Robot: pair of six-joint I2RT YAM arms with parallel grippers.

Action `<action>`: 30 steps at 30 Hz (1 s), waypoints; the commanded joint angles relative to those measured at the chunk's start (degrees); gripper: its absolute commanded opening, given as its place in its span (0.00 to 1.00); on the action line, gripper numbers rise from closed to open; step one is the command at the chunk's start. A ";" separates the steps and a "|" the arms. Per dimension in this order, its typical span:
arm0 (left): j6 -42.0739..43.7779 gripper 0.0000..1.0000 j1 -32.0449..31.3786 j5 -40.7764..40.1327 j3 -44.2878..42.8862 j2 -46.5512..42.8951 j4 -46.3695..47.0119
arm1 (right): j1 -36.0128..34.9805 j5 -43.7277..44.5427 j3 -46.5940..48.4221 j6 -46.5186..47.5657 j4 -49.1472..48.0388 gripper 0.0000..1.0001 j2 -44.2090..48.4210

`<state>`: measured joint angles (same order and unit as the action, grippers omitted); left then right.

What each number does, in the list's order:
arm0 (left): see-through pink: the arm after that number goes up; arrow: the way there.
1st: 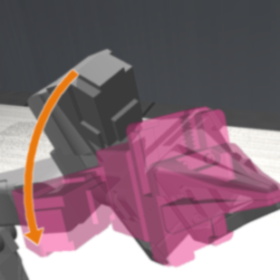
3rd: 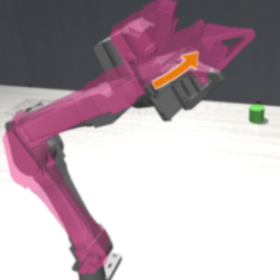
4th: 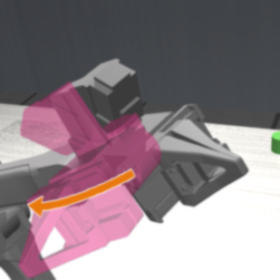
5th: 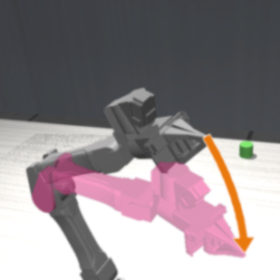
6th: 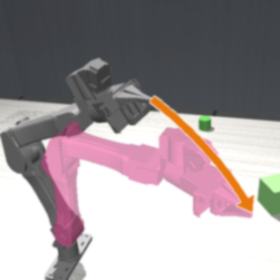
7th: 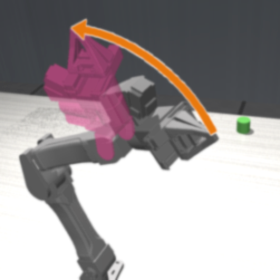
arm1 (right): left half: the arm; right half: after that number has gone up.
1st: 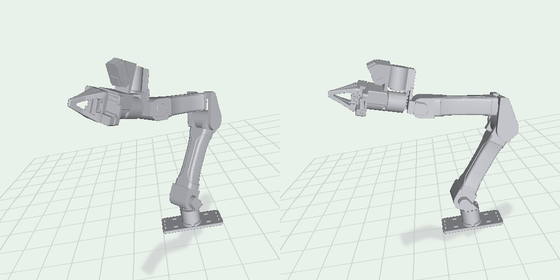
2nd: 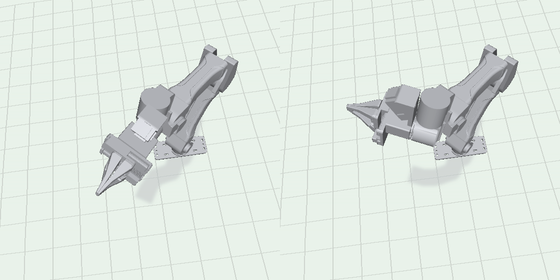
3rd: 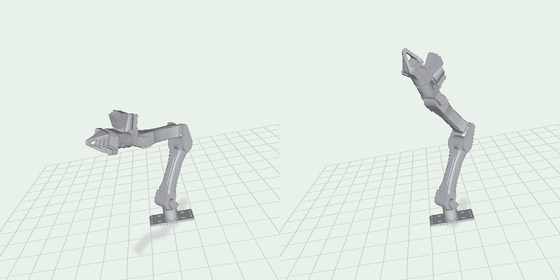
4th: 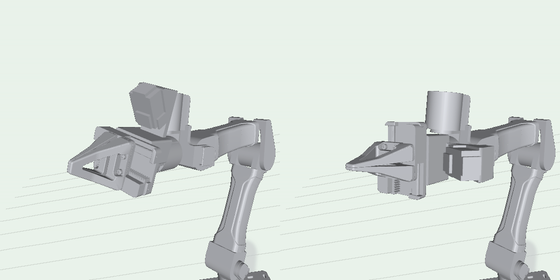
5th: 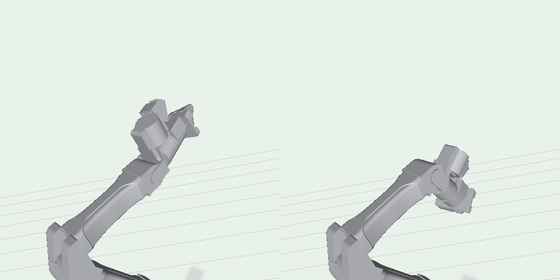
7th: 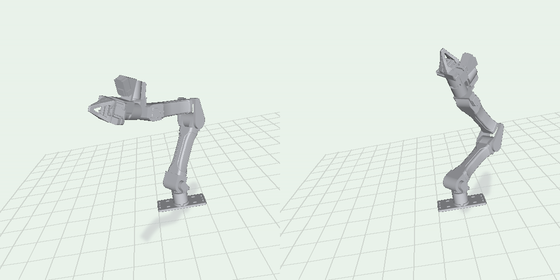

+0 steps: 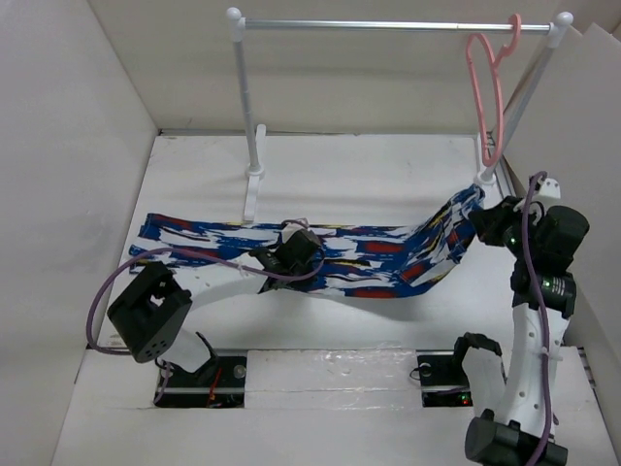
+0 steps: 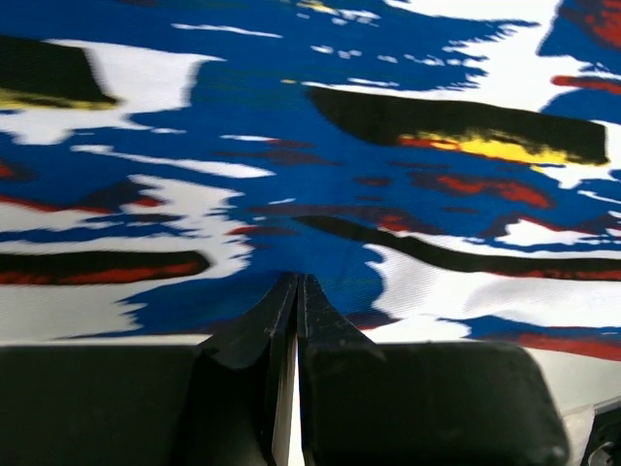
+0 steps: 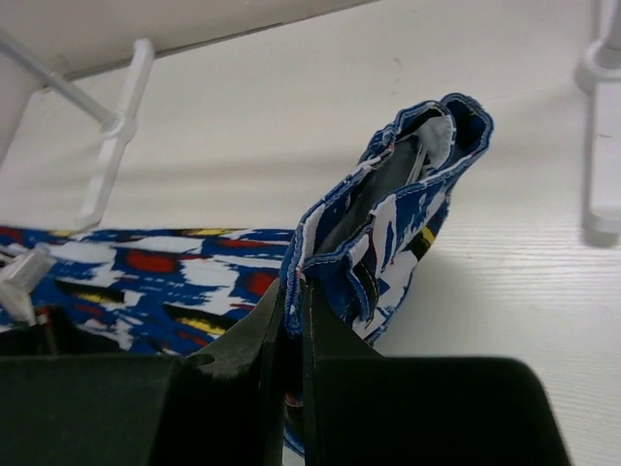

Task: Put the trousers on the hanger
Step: Fold the trousers at the center of the board.

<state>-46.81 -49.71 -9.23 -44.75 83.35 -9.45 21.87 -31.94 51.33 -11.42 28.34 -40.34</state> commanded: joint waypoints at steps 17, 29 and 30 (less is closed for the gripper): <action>-3.64 0.00 -12.95 6.95 -13.33 19.73 10.42 | -18.77 10.14 30.05 -0.10 2.34 0.00 -11.51; 1.34 0.00 -4.36 -4.11 -18.01 0.10 -0.91 | -42.85 18.91 36.73 -0.09 -3.28 0.00 -22.76; 2.32 0.03 -1.90 -6.39 -17.74 -7.77 -4.22 | -45.40 20.42 37.69 -0.09 -3.55 0.00 -25.73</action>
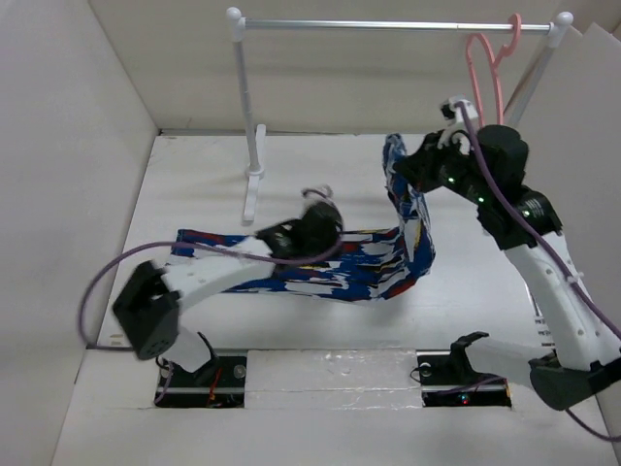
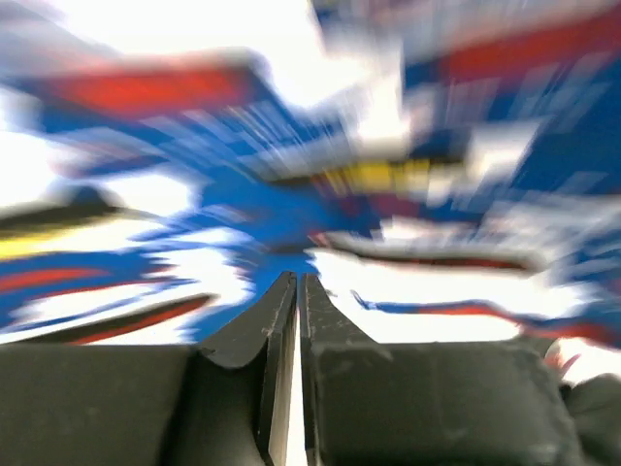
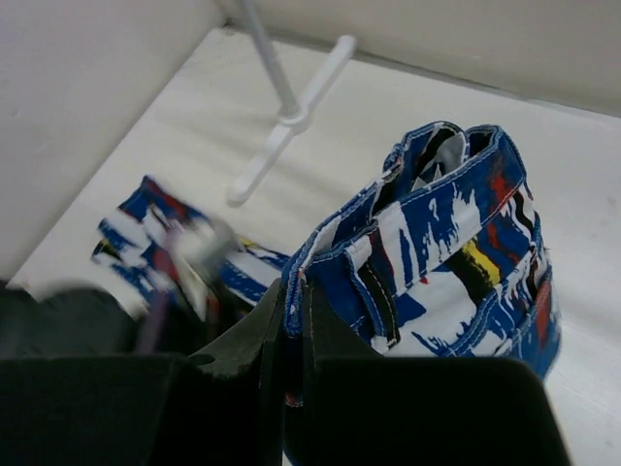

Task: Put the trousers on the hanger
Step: Fold the trousers at the center of the board.

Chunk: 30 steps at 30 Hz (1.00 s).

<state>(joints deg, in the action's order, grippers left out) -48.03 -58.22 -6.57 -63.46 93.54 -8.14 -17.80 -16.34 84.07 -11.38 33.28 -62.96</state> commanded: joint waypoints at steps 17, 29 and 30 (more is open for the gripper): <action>15.50 0.08 42.13 -24.27 -28.20 -43.17 -23.22 | -42.66 -0.42 47.84 -11.55 -28.51 0.47 -63.81; 12.18 0.37 42.13 -24.74 -1.87 -48.37 -20.97 | -38.37 -5.49 0.12 -9.02 -35.39 0.57 -39.99; 11.13 0.37 42.13 -20.37 1.12 -47.75 -19.30 | -37.66 -4.41 -3.35 -7.27 -34.78 0.45 -37.26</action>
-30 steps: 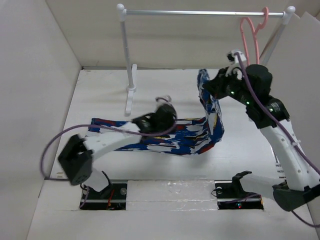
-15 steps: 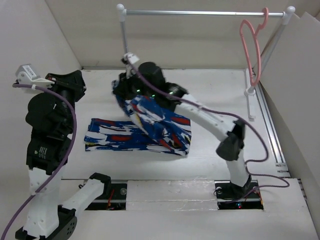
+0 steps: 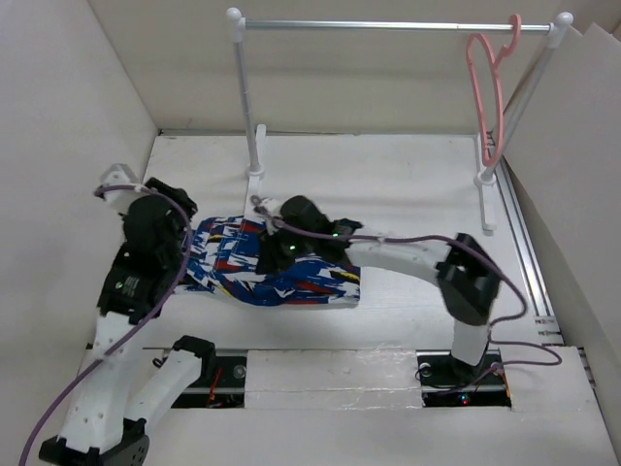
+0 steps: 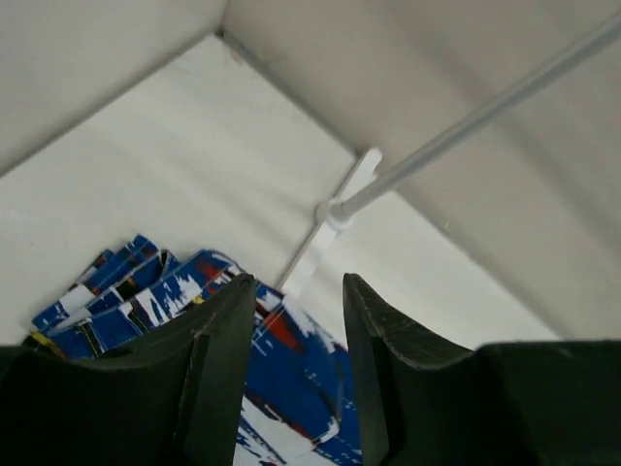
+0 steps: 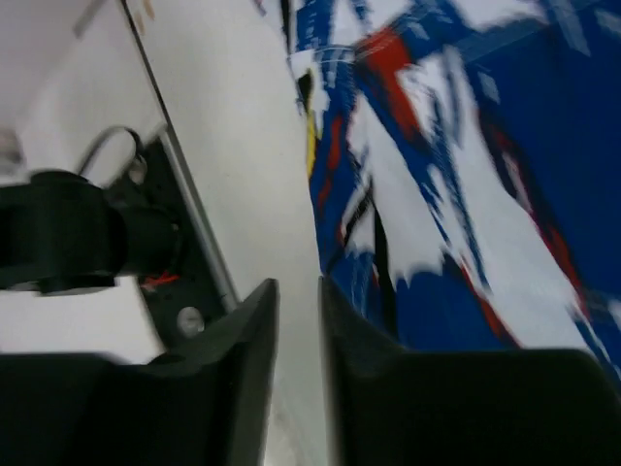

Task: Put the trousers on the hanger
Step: Fold the trousers at the center of the board.

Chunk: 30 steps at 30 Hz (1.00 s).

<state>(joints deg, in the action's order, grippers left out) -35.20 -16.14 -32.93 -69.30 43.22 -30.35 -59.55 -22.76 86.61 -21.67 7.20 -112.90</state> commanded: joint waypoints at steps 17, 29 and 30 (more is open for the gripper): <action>-7.78 0.36 25.79 27.65 27.81 36.41 19.64 | 24.21 -1.24 -51.49 7.17 -16.77 0.00 24.13; -6.90 0.33 32.18 32.40 24.92 28.07 14.71 | 29.05 -0.96 -40.77 17.61 0.87 0.30 31.77; -6.99 0.32 29.61 32.23 24.74 26.84 14.79 | 29.75 -1.66 -38.73 18.24 3.15 0.32 32.04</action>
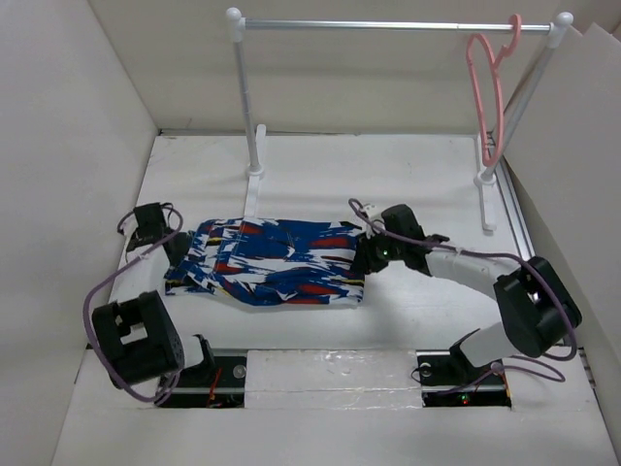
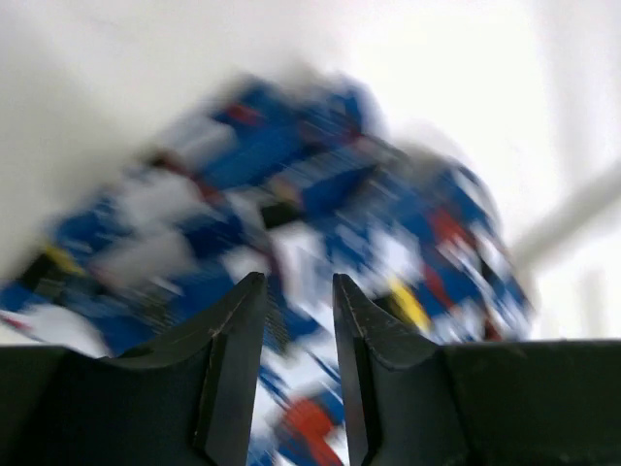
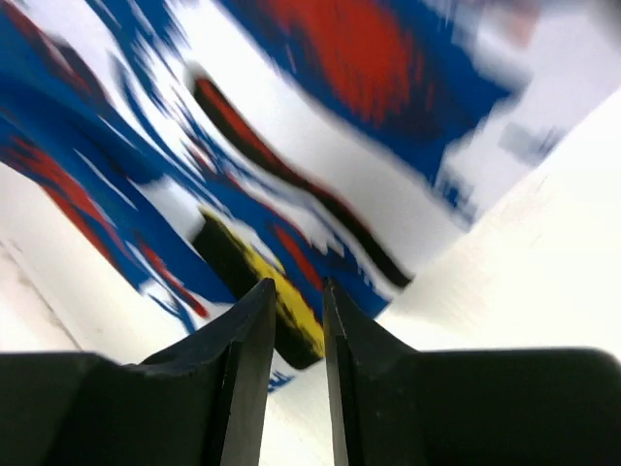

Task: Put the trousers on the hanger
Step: Fold the trousers at the center of the board.

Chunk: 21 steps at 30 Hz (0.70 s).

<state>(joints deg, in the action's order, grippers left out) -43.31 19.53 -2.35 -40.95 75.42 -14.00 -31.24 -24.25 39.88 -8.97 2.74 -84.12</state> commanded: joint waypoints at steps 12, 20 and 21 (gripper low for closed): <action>-0.28 0.03 -53.52 6.48 -4.67 -5.21 8.45 | 8.74 -10.20 20.41 3.00 -6.50 0.00 -19.56; -4.68 0.01 -62.77 7.97 0.33 5.44 10.22 | 12.96 -13.54 23.93 1.15 -11.36 0.00 -27.42; -4.94 0.02 -62.77 7.89 0.69 5.27 9.00 | 12.96 -13.28 24.19 1.32 -10.31 0.00 -27.07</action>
<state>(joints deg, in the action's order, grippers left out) -46.41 -43.42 4.89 -41.82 81.78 -4.58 -18.85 -37.91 61.69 -8.14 -3.70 -111.15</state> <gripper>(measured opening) 0.018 0.009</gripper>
